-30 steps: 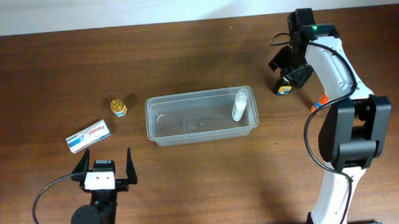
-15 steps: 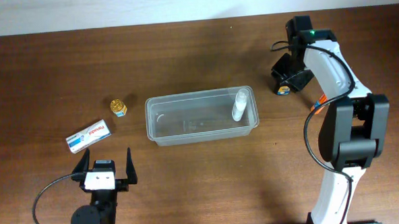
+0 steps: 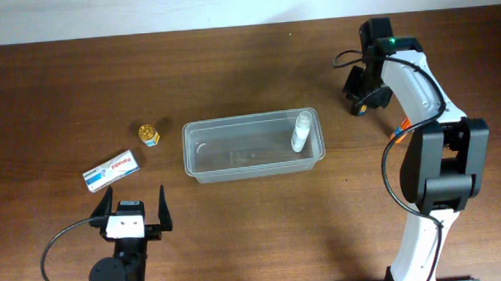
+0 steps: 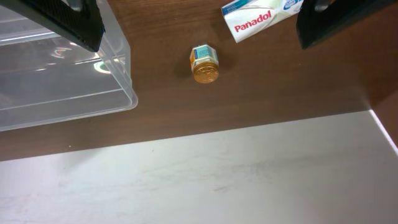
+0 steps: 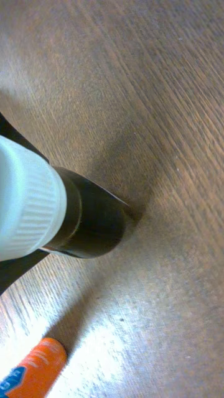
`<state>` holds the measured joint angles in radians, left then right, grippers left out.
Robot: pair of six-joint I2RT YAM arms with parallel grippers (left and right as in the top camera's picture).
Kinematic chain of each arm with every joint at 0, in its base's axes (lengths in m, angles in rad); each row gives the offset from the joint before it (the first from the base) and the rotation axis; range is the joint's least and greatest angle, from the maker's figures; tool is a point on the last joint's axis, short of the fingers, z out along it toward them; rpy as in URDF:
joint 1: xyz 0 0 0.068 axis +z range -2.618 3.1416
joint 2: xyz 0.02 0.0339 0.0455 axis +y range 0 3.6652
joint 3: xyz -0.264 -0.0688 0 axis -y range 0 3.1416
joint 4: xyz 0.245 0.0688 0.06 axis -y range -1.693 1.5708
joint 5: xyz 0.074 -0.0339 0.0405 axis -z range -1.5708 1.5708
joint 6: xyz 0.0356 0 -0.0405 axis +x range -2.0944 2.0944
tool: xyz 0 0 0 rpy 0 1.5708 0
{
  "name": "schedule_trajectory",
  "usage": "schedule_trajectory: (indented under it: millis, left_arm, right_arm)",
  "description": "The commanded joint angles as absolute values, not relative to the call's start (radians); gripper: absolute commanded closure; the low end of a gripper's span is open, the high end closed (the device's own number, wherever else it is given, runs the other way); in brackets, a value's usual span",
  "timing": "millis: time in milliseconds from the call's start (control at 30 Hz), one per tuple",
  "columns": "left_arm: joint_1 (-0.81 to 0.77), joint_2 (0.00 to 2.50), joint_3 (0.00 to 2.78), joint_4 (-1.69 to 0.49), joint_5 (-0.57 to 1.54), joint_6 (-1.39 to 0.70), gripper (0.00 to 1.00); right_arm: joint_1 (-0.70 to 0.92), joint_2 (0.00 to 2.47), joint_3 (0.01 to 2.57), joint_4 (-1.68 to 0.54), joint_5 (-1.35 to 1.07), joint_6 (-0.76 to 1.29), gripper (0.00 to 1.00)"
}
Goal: Pack container
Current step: 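Close the right gripper on the brown bottle and lift it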
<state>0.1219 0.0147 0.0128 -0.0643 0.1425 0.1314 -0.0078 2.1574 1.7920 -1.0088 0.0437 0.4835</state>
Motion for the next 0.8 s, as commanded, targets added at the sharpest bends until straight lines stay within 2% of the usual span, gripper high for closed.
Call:
schedule_trajectory:
  millis: [0,100,167,300,767]
  left_arm:
    - [0.121,0.006,0.009,-0.068,0.142,0.144,0.01]
    - [0.121,0.006,0.009,-0.068,0.142,0.144,0.01]
    - [0.121,0.006,0.009,-0.068,0.142,0.144,0.01]
    - [0.121,0.006,0.009,-0.068,0.142,0.144,0.01]
    - [0.121,0.006,0.009,-0.068,0.142,0.144,0.01]
  right_arm:
    - [-0.014,2.168,1.783,-1.005,0.097,0.365,0.70]
    - [-0.014,2.168,1.783,-1.013,0.129,0.363,0.67]
    - [-0.014,2.168,1.783,-1.012,0.128,0.390,0.57]
    - [-0.014,2.168,1.783,-0.996,0.088,0.451,0.50]
    - [-0.015,2.168,1.783,-0.945,0.049,0.581,0.49]
